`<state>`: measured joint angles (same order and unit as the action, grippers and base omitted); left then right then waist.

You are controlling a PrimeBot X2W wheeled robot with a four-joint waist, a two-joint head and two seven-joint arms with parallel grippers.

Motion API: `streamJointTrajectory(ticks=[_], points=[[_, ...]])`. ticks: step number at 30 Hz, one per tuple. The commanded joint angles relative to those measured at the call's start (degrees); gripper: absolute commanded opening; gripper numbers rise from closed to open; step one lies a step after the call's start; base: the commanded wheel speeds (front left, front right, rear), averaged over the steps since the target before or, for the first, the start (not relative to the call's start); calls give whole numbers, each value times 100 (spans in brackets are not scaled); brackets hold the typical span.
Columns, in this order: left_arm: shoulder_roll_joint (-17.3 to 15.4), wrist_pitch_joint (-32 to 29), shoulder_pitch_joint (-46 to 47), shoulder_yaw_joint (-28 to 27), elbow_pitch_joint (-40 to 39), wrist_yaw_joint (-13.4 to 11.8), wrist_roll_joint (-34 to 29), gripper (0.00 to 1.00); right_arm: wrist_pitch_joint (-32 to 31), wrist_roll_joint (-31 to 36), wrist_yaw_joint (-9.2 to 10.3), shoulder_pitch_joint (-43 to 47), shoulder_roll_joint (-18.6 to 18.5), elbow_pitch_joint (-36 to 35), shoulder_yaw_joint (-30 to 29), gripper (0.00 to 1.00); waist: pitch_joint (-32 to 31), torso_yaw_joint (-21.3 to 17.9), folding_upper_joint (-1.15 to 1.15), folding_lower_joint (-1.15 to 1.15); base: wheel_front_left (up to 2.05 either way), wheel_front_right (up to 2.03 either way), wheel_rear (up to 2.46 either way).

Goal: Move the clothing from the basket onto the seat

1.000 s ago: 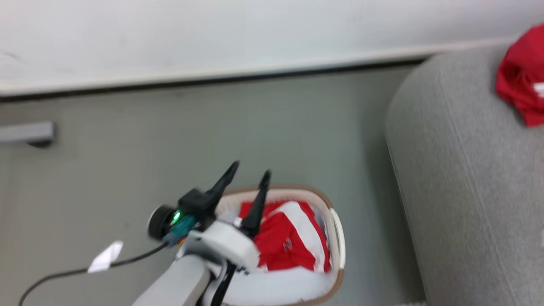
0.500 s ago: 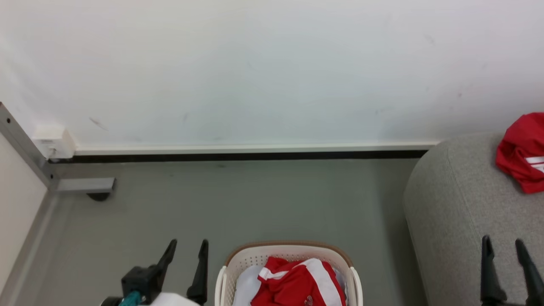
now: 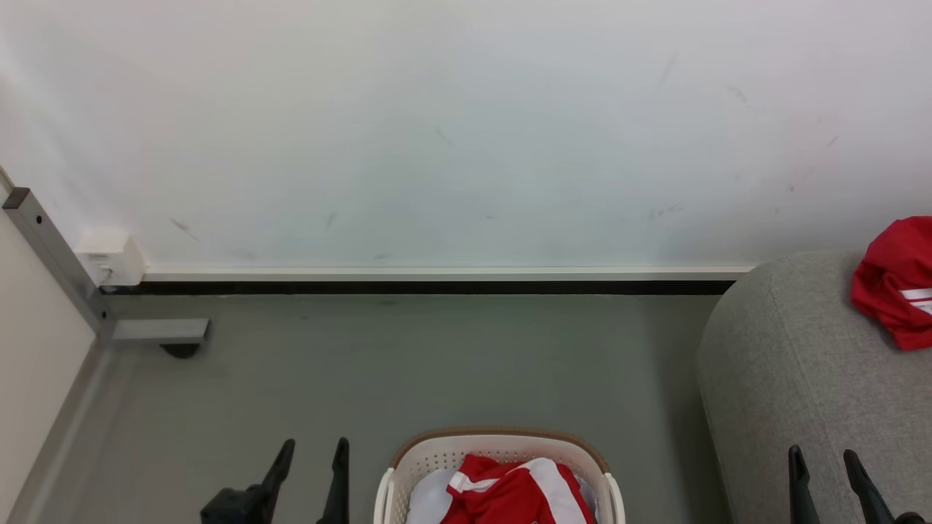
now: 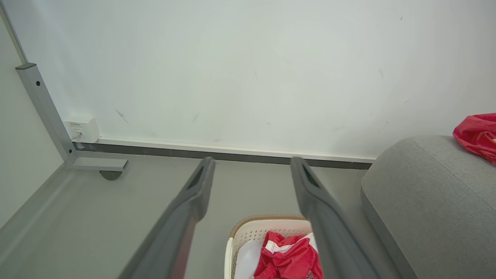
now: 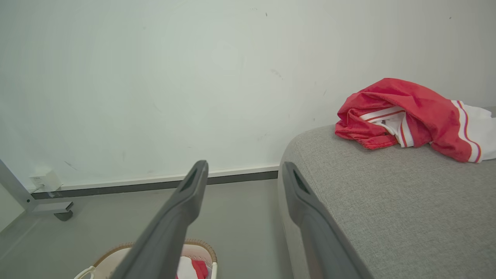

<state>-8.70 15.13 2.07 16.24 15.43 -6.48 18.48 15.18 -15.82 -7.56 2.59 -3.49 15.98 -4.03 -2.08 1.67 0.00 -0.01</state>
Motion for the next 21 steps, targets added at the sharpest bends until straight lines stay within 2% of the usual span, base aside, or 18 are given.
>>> streamJointTrajectory(ticks=[1, 14, 17, 21], points=[[8, 3, -9, -41, 15, 30, -75, 100, -5, 49, 14, 7, 10, 1, 4, 100, -1, -12, 0, 1, 0, 0, 0], [262, 3, 246, -200, -7, 363, -418, 100, -5, 23, 14, -225, -56, -214, 31, 100, 199, -312, 0, 1, 0, 0, 0], [305, 3, 580, -56, 45, 483, -531, 100, -5, 1, 14, -402, -130, -403, 7, 100, 520, -443, 0, 1, 0, 0, 0], [361, -230, 1331, 253, 372, 654, -669, 100, -5, -28, 14, -767, -198, -707, -6, 100, 1251, -654, 0, 1, 0, 0, 0]])
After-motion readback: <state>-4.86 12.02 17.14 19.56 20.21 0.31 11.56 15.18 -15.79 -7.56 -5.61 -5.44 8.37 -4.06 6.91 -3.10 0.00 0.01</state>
